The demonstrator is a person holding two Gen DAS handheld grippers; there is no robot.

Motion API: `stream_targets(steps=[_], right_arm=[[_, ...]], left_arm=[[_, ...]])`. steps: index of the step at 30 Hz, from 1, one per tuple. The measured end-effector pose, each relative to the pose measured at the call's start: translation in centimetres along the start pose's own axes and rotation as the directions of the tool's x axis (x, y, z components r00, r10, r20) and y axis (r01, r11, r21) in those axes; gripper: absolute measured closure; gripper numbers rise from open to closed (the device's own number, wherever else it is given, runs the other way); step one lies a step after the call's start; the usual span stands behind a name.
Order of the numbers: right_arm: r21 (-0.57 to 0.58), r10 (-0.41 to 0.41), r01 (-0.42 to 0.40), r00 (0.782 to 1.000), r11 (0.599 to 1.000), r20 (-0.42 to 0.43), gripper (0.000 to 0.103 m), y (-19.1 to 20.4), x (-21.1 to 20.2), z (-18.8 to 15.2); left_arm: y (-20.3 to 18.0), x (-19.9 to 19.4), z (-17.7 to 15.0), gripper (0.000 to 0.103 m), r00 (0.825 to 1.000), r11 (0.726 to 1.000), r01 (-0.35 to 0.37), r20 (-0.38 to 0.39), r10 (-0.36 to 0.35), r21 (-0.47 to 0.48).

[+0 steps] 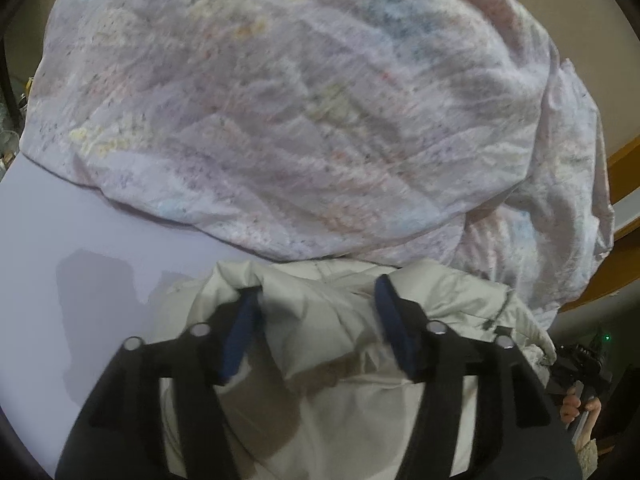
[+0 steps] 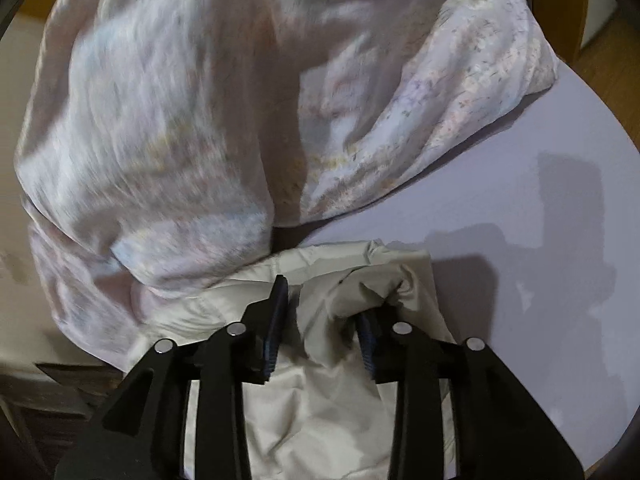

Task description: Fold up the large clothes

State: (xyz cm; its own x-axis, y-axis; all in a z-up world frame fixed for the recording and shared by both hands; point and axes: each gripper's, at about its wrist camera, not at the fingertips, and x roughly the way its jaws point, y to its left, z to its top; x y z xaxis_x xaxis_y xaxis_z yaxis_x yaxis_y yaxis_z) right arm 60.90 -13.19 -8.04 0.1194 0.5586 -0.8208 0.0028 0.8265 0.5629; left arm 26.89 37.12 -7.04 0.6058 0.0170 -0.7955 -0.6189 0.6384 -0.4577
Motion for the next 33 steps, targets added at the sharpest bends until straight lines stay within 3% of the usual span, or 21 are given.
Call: stream_targets(steps=[2, 3, 4, 5, 6, 10, 14, 17, 18, 21, 22, 33], right_arm=[[-0.019, -0.001, 0.002, 1.0, 1.0, 0.023, 0.059, 0.7, -1.1, -0.2], [-0.045, -0.006, 0.009, 0.999, 0.999, 0.049, 0.051, 1.3, -1.8, -0.5], [-0.068, -0.015, 0.02, 0.997, 0.998, 0.078, 0.04, 1.9, -2.4, -0.8], [-0.109, -0.025, 0.039, 0.992, 0.993, 0.122, 0.038, 3.0, -3.1, -1.5], [-0.158, -0.017, 0.038, 0.991, 0.987, 0.133, 0.038, 4.0, -3.3, -2.5], [-0.356, -0.024, 0.026, 1.0, 0.934, 0.011, 0.038, 8.9, 0.3, -7.4], [-0.466, -0.041, -0.008, 0.995, 0.885, -0.095, 0.044, 12.4, 4.1, -11.7], [-0.523, -0.097, 0.037, 0.991, 0.851, -0.088, 0.044, 14.1, 6.0, -13.4], [-0.529, -0.111, 0.052, 0.99, 0.847, -0.081, 0.05, 14.3, 6.4, -13.6], [-0.526, -0.156, 0.102, 0.986, 0.844, -0.059, 0.089, 14.3, 7.7, -13.7], [-0.519, -0.149, 0.102, 0.988, 0.849, -0.05, 0.096, 14.3, 7.9, -13.6], [-0.455, -0.095, 0.154, 0.984, 0.877, 0.151, 0.101, 18.9, 6.6, -9.6]], left_arm=[[-0.2, -1.1, 0.4, 0.023, 1.0, 1.0, 0.001, 0.029, -0.002, 0.012], [-0.4, -1.7, 0.5, 0.012, 0.999, 1.0, -0.008, 0.054, 0.007, 0.023], [-0.6, -2.7, 0.7, 0.011, 0.996, 0.999, -0.017, 0.09, 0.013, 0.045], [-0.8, -3.1, 0.7, 0.011, 0.995, 0.998, -0.018, 0.095, 0.012, 0.062], [-1.0, -3.4, 0.7, 0.011, 0.996, 0.997, -0.022, 0.091, 0.015, 0.076], [-1.8, -3.9, -0.5, 0.011, 0.997, 0.987, -0.047, 0.072, 0.037, 0.15], [-2.4, -3.6, -2.3, 0.011, 0.998, 0.98, -0.049, 0.037, 0.043, 0.193], [-3.0, -3.6, -3.6, 0.011, 0.999, 0.973, -0.05, 0.026, 0.046, 0.224], [-3.1, -3.6, -3.8, 0.011, 0.999, 0.972, -0.051, 0.023, 0.047, 0.229], [-3.3, -3.5, -4.6, 0.011, 0.998, 0.967, -0.057, 0.016, 0.054, 0.247], [-3.3, -3.5, -4.8, 0.011, 0.998, 0.967, -0.059, 0.016, 0.057, 0.249], [-3.8, -3.7, -5.1, 0.011, 0.996, 0.957, -0.091, 0.052, 0.079, 0.276]])
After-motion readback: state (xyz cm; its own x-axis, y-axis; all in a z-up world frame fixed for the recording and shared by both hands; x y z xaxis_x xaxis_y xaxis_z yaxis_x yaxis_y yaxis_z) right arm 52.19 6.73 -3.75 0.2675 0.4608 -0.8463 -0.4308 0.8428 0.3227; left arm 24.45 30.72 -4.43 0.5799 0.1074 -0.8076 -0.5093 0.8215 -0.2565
